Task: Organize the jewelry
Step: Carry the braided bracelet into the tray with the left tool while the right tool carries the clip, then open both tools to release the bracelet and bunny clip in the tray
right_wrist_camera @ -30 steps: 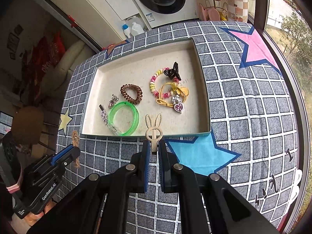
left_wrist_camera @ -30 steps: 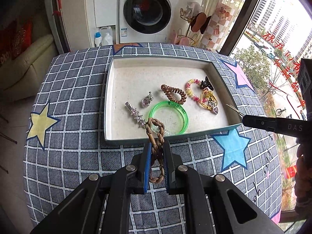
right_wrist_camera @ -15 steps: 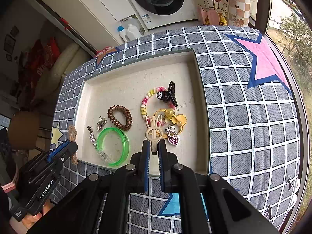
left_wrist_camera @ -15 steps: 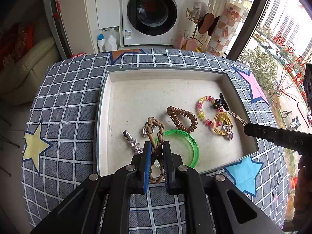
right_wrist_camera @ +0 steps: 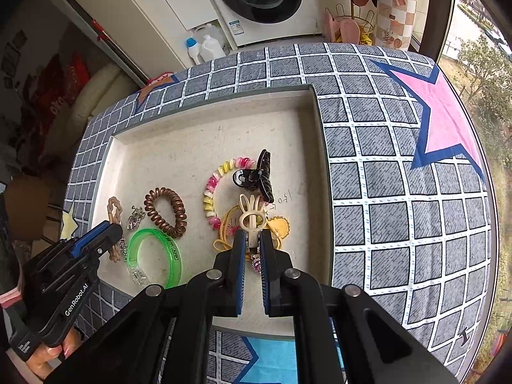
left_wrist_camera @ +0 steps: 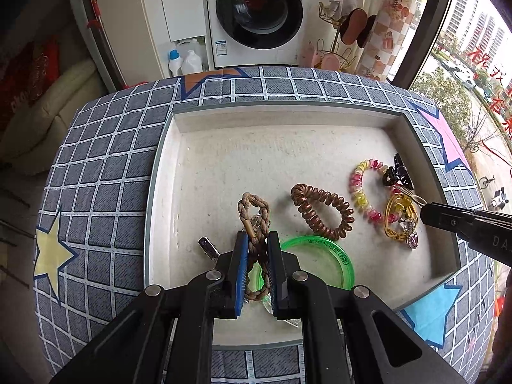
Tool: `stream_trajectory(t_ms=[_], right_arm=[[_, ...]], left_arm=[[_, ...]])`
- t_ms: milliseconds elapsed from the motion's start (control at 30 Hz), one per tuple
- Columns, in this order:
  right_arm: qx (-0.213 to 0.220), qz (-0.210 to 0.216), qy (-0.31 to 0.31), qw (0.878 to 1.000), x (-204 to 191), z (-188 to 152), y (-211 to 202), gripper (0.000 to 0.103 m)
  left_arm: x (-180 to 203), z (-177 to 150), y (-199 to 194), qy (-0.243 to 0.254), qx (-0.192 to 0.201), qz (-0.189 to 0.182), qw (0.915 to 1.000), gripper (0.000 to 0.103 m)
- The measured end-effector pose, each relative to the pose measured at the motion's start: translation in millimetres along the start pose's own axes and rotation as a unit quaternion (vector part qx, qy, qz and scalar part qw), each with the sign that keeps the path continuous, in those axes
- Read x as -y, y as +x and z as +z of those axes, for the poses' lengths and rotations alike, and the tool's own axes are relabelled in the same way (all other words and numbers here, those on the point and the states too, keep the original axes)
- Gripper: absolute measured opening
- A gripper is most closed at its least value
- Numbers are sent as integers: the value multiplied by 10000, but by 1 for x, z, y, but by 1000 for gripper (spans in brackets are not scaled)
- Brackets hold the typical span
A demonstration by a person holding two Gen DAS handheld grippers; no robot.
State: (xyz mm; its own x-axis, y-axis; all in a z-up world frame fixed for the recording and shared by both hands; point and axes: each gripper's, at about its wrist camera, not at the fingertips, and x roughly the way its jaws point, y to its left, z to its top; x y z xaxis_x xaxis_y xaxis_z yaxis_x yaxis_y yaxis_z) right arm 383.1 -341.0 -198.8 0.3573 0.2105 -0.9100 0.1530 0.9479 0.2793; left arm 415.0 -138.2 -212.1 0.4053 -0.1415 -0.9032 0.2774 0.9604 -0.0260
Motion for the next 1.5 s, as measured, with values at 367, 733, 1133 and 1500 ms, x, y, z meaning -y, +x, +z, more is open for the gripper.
stream_trajectory(t_ms=[367,733,1133,1500], right_arm=[[-245,13,84,9997,5,-3,13,10],[-415,81,166,9990,7,-7,20,13],[-266,397,383,9981,5,-4,7,40],[-122,585,547,9967,1,0,-3,40]], left_arm=[[2,-3,13,42,-116,166,9998,24],[2,-6,17,95,-202,377,9990,25],[0,-2,8,78,-105,351,9993,25],[0,0,-16,-4,390,459,9982,103]])
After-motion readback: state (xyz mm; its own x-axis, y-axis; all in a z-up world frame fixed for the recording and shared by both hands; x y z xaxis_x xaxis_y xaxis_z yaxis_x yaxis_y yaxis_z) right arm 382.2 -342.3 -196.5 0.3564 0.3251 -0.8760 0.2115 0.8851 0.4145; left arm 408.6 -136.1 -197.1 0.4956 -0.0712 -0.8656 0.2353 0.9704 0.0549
